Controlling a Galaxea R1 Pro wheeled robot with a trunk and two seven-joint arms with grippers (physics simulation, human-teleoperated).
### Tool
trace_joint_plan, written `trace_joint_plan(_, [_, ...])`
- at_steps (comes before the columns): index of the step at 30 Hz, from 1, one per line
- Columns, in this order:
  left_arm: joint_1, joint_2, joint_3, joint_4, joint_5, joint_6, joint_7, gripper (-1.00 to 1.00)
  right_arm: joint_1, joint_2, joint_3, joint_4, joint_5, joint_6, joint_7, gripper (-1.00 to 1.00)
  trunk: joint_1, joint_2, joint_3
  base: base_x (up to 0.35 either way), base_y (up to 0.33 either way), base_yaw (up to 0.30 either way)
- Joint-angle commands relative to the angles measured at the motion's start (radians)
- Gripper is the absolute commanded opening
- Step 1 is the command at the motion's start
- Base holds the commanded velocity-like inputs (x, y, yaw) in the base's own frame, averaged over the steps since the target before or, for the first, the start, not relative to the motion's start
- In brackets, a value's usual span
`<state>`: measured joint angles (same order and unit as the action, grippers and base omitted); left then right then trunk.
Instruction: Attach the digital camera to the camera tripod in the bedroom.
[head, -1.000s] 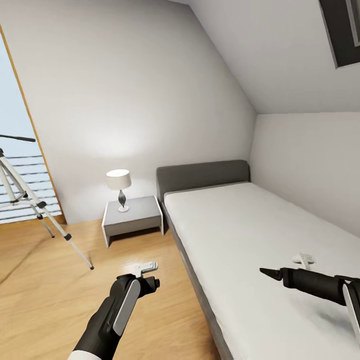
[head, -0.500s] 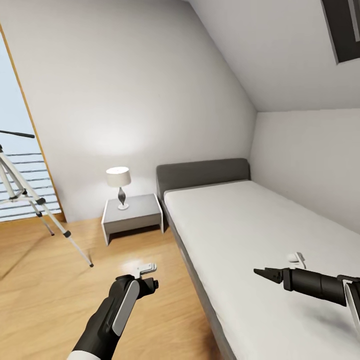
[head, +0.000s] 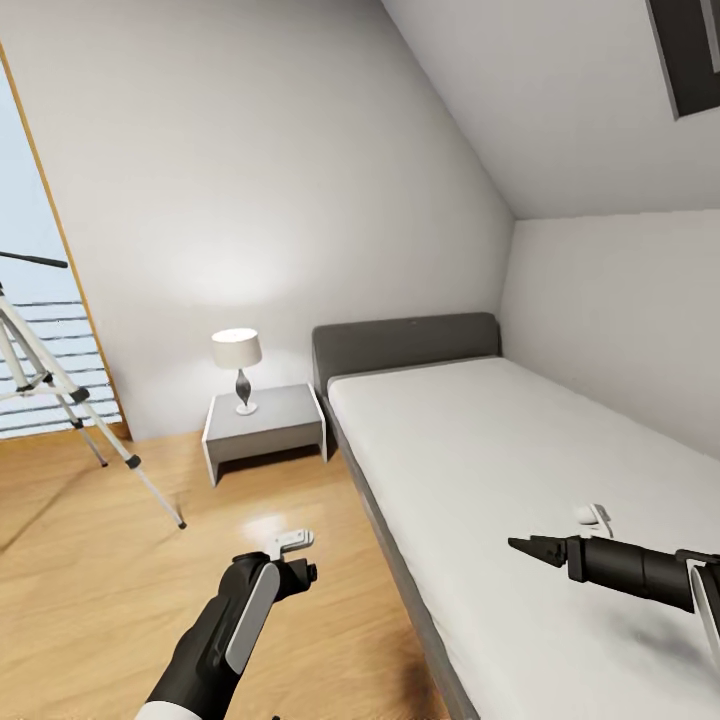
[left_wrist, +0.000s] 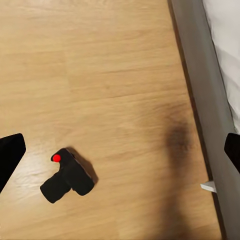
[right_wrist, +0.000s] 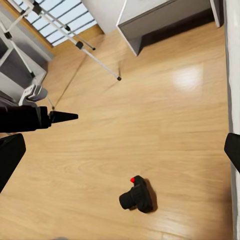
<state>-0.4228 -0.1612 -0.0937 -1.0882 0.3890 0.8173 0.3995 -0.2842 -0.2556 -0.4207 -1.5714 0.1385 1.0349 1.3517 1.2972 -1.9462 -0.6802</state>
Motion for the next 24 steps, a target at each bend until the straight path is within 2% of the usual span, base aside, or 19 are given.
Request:
trace_joint_plan(1, [-0.001,0.000,-0.001,0.000,0.010,0.002,0.010,1.00,-0.001,0.000,-0.001,-0.001,0.010,0.009,0.010,1.00,0.004,-0.008,-0.004,0.000,0.000,0.000])
trace_joint_plan(11, [-0.001,0.000,-0.001,0.004,0.010,0.002,0.009,1.00,-0.001,-0.005,-0.002,-0.001,0.010,0.012,0.010,1.00,0.042,-0.078,-0.036,0.000,0.000,0.000])
trace_joint_plan(24, [-0.001,0.000,-0.001,0.005,0.010,0.001,0.009,1.00,-0.001,-0.027,-0.002,-0.001,0.010,0.012,0.011,1.00,0.092,-0.169,-0.076,0.000,0.000,0.000])
